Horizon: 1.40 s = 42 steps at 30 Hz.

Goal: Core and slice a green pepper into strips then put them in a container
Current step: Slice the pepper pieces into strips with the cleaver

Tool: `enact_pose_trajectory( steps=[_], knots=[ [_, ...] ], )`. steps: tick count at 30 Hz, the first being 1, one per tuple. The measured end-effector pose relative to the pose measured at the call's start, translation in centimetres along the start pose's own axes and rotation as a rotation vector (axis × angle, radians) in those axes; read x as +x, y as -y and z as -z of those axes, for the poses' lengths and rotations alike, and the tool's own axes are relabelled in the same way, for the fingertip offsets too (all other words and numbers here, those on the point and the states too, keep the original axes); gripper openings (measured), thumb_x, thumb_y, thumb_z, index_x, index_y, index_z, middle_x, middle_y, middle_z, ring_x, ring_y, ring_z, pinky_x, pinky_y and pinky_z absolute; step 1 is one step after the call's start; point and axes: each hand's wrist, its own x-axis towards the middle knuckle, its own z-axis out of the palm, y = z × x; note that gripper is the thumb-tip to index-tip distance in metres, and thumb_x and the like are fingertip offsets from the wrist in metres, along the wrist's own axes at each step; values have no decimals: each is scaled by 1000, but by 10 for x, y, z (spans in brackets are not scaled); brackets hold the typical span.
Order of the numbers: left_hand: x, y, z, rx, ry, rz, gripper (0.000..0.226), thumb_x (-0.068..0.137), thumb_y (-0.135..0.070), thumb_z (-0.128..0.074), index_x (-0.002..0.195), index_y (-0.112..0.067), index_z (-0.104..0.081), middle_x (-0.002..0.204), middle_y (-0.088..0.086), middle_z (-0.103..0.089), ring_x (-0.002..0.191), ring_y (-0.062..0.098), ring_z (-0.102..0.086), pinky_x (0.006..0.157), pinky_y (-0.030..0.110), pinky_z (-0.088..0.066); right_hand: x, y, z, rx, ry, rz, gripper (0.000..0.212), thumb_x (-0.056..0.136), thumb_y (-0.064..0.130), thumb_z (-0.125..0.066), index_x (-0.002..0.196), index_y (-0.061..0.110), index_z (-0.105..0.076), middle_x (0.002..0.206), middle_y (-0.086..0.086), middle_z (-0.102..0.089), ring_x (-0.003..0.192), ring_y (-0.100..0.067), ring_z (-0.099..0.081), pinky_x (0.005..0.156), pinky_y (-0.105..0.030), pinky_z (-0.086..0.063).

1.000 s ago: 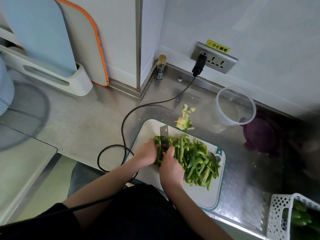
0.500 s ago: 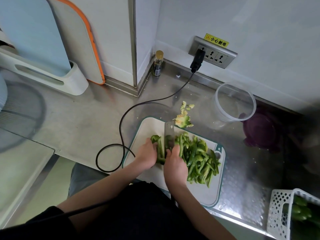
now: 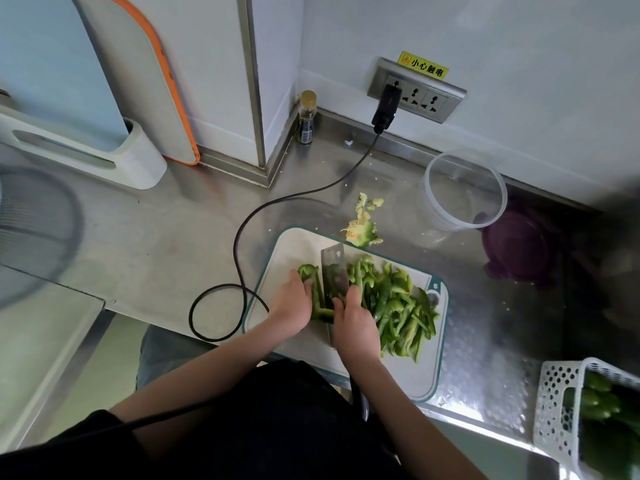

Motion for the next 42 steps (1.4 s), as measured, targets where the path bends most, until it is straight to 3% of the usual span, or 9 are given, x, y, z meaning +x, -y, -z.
enact_pose_trajectory(
  steps=[4, 7, 10, 16, 22, 25, 30, 38, 42],
  knots=[
    [1, 2, 1, 4, -4, 2, 18, 102, -25, -30, 95, -10, -35, 69, -1, -43, 60, 16, -45, 60, 34, -36, -5, 0, -3, -54, -14, 8, 26, 103, 29, -31, 117, 8, -35, 68, -6, -52, 67, -33, -62, 49, -31, -40],
    [2, 5, 3, 32, 3, -32, 17, 102, -25, -31, 95, -10, -35, 69, -3, -44, 61, 15, -45, 62, 34, -36, -4, 0, -3, -27, -9, 10, 26, 103, 28, -32, 118, 7, -37, 68, -9, -55, 68, -35, -62, 47, -30, -34],
    [2, 6, 3, 58, 5, -59, 16, 102, -24, -31, 95, -10, -35, 73, 0, -47, 68, 20, -49, 63, 34, -37, 0, 3, -3, -41, -5, 38, 27, 103, 27, -31, 120, 8, -37, 75, -13, -63, 69, -35, -63, 50, -30, -37],
    [1, 7, 2, 45, 12, -40, 21, 102, -23, -31, 102, -4, -40, 80, 6, -50, 70, 22, -50, 62, 34, -37, 8, 8, -4, -164, 2, 57, 28, 104, 28, -28, 123, 9, -34, 70, -7, -56, 70, -30, -65, 51, -32, -45],
    [2, 4, 3, -5, 14, 13, 24, 102, -23, -32, 107, -2, -42, 87, 9, -51, 78, 27, -53, 66, 34, -36, -3, 4, -9, -108, -58, 60, 33, 103, 28, -31, 122, 3, -40, 59, -3, -47, 63, -32, -63, 45, -29, -36],
    [4, 5, 3, -9, 17, 22, 26, 102, -23, -33, 110, 0, -42, 93, 14, -55, 90, 34, -58, 68, 33, -36, 0, 2, -7, -102, -52, 74, 33, 103, 29, -29, 122, 4, -39, 68, -10, -58, 64, -32, -62, 46, -29, -33],
    [6, 5, 1, 7, 22, 20, 26, 102, -25, -33, 107, -1, -42, 100, 19, -60, 86, 33, -57, 67, 34, -37, 2, 7, -5, -144, -17, 87, 31, 104, 28, -26, 126, 7, -34, 79, -12, -66, 70, -30, -65, 50, -31, -40],
    [5, 4, 2, 56, 28, 7, 27, 103, -23, -31, 109, 0, -42, 102, 20, -61, 92, 35, -59, 68, 34, -38, 8, 8, -5, -191, 17, 89, 32, 104, 29, -25, 125, 7, -35, 77, -11, -65, 67, -29, -65, 56, -37, -53],
    [5, 5, 3, 61, 48, 2, 26, 103, -23, -31, 108, -1, -42, 101, 19, -61, 84, 30, -56, 68, 35, -37, 9, 14, -5, -262, 45, 75, 33, 104, 26, -27, 132, 8, -29, 64, -2, -54, 67, -26, -65, 48, -32, -44]
  ],
)
